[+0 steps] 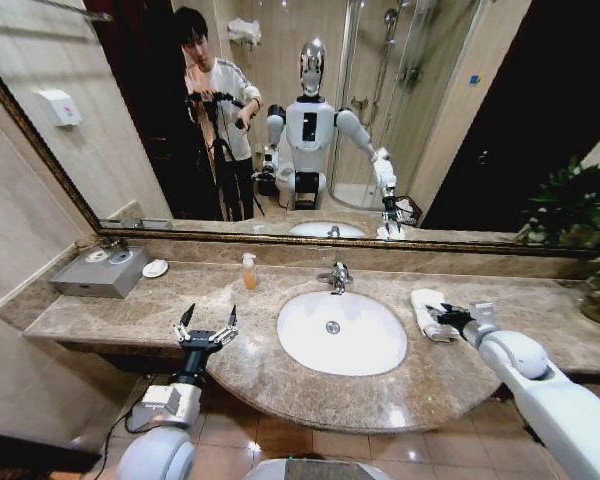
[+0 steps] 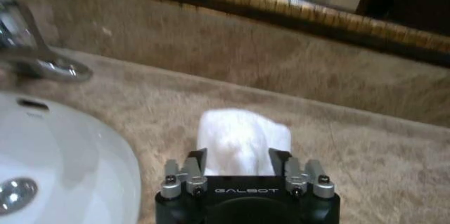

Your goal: Pick up the towel from the sink counter and wipe the mirror surface.

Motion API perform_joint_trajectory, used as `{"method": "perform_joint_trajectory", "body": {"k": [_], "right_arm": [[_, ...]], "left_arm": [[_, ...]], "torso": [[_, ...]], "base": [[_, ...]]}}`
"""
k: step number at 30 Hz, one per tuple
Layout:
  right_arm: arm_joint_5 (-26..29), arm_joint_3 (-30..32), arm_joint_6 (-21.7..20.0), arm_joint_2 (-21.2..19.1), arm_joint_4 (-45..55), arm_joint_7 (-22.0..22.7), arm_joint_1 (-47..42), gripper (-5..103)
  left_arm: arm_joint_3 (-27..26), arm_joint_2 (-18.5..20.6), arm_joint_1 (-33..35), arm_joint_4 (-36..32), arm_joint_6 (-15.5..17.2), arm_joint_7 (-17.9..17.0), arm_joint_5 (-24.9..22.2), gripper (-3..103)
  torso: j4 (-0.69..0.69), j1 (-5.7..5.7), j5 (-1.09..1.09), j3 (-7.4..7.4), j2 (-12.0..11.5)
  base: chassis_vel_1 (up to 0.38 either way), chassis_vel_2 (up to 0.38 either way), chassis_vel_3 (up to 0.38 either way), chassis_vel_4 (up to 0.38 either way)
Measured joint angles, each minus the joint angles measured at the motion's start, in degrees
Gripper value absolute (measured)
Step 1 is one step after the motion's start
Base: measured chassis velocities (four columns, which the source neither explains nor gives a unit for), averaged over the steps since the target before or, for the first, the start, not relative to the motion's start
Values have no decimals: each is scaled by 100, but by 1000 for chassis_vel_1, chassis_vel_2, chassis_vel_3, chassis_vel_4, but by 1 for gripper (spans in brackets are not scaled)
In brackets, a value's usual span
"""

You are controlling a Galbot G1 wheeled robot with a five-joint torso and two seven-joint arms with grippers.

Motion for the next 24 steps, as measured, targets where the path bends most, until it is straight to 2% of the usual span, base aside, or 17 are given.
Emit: {"method": "perform_joint_trajectory", "body": {"k": [2, 5, 6, 7, 8, 9, 10, 11, 12, 14, 15, 17, 20, 24], "right_arm": [[9, 139, 123, 77, 167, 5, -103, 63], [-4, 530, 583, 514, 790, 11, -489, 80], [-4, 530, 583, 514, 790, 11, -489, 80], [-60, 625, 739, 722, 977, 8, -595, 84], [-92, 658, 790, 772, 1037, 9, -629, 84], [-448, 806, 1186, 1321, 1477, 32, -857, 95], [-448, 806, 1186, 1321, 1477, 32, -857, 95], [-616, 844, 1335, 1578, 1639, 49, -946, 95], [-923, 871, 1537, 1947, 1931, 99, -1102, 100], [-1403, 877, 1797, 2525, 2405, 119, -1399, 100], [-1403, 877, 1797, 2525, 2405, 119, -1399, 100], [-1679, 926, 1908, 2968, 2908, 61, -1818, 100], [-1715, 1044, 2013, 3165, 3236, -46, -2269, 100], [-1702, 1339, 2229, 3180, 3359, -161, -2740, 100]], "left_arm": [[0, 0, 0, 0, 0, 0, 0, 100], [0, -1, 0, -1, 0, -1, 0, 100], [0, -1, 0, -1, 0, -1, 0, 100], [0, 0, 0, 0, 0, 1, 0, 100], [0, -1, 0, 0, 0, 0, 0, 100], [0, 0, 0, -1, 0, 0, 0, 100], [0, 0, 0, -1, 0, 0, 0, 100], [1, 0, 1, 0, 0, 4, 0, 100], [0, -1, 1, 0, 0, 0, 0, 100], [0, -1, 1, 0, 0, 1, 0, 100], [0, -1, 1, 0, 0, 1, 0, 100], [0, 1, 0, 0, 0, 1, 0, 100], [0, 0, 0, 0, 0, -1, 0, 100], [0, 0, 0, 0, 0, -1, 0, 100]], "torso": [[1, 0, 0, 0, 0], [2, 0, -1, 0, 0], [2, 0, -1, 0, 0], [1, 0, -2, 0, 0], [1, 0, -3, 0, 0], [2, 0, 1, -1, 0], [2, 0, 1, -1, 0], [2, 0, -5, -1, 0], [1, 0, 1, 0, 0], [1, 0, 2, -1, 0], [1, 0, 2, -1, 0], [0, 0, -1, -1, 0], [0, 0, -2, -1, 1], [0, -1, 1, -1, 1]], "base": [[0, 0, 0, 0], [0, 0, 0, 0], [0, 0, 0, 0], [0, 0, 0, 0], [0, 0, 0, 0], [0, 0, 0, 0], [0, 0, 0, 0], [0, 0, 0, 0], [0, 0, 0, 0], [0, 0, 0, 0], [0, 0, 0, 0], [0, 0, 0, 0], [0, 0, 0, 0], [0, 0, 0, 0]]}}
